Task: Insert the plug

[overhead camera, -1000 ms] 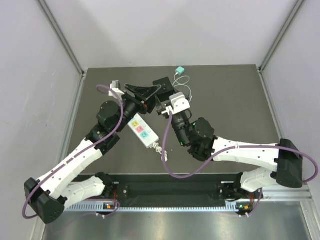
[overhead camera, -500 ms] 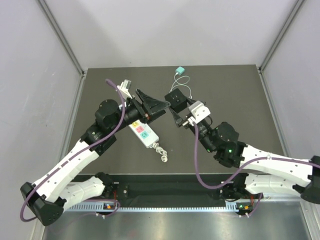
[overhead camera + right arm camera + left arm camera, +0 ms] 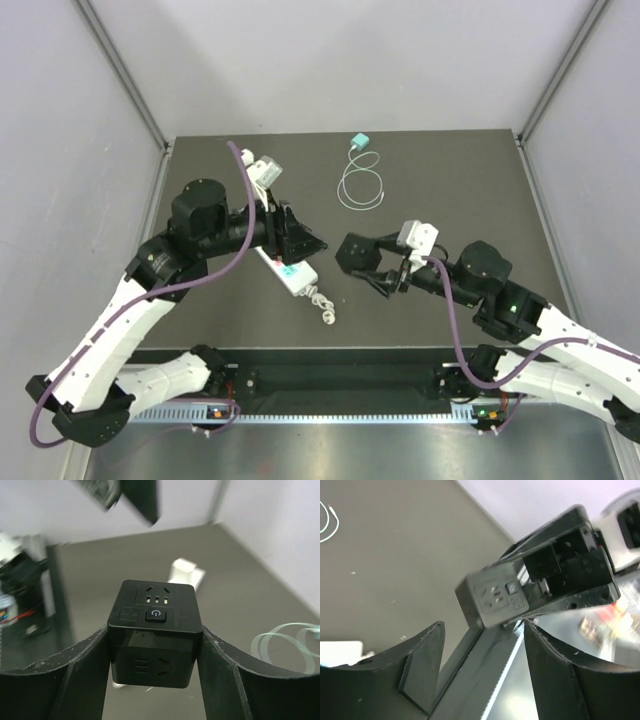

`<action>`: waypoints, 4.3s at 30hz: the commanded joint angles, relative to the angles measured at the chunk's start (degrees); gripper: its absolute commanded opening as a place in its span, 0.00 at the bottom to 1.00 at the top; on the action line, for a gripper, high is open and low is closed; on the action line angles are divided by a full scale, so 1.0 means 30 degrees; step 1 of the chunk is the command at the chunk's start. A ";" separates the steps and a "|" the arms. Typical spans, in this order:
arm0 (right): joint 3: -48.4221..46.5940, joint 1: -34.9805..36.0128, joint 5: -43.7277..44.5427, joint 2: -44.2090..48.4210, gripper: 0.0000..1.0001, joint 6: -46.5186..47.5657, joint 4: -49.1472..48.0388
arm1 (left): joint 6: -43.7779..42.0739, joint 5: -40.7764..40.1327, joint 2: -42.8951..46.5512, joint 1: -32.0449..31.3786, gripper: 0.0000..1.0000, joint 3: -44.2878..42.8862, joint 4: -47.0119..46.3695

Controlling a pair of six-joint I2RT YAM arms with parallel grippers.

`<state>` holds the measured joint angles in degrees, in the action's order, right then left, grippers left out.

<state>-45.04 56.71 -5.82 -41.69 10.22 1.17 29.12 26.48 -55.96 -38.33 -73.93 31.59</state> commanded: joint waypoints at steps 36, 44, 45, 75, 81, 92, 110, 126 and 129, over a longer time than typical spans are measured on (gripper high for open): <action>-0.1248 -0.3756 -1.3937 -0.1424 0.00 -0.7097 0.1281 | -1.2610 0.7727 -0.5427 -0.2927 0.90 -0.4420 0.7898; -0.1306 -0.3727 -1.4376 -0.1863 0.00 -0.7449 0.0285 | -1.2229 0.8136 -0.5779 -0.3308 0.88 -0.3951 0.6845; -0.1306 -0.3756 -1.4377 -0.1893 0.00 -0.7478 0.0139 | -1.2083 0.8252 -0.5721 -0.3338 0.88 -0.3834 0.6726; -0.2038 -0.3844 -1.3734 -0.2744 0.18 -0.7918 -0.0243 | -1.2873 0.8430 -0.6073 -0.3690 0.00 -0.3159 0.6522; -0.1367 -0.4078 -1.2533 -0.1895 0.57 -0.8386 -0.0888 | -1.2784 0.6879 -0.5194 -0.3660 0.00 -0.2603 0.5671; -0.0720 -0.4079 -0.8374 0.1385 1.00 -0.9354 0.1743 | -1.1759 0.4480 -0.4695 -0.3426 0.00 -0.1401 0.4322; 0.1357 -0.4107 -0.4386 0.5928 1.00 -0.9440 0.2866 | -1.4806 -0.3292 -0.5073 0.5856 0.00 0.1558 0.2332; 0.4201 -0.4108 -0.5001 0.6749 1.00 -1.0817 0.0871 | -2.0456 0.1896 -1.1577 1.0223 0.00 -0.2218 0.3499; 0.4465 -0.4108 -0.5323 0.6662 1.00 -1.0935 0.0432 | -2.0988 0.1925 -1.2311 1.0868 0.00 -0.2602 0.4468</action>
<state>-32.29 44.86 -20.32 -21.78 -21.61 6.31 -29.28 28.18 -91.98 -7.53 -78.70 42.41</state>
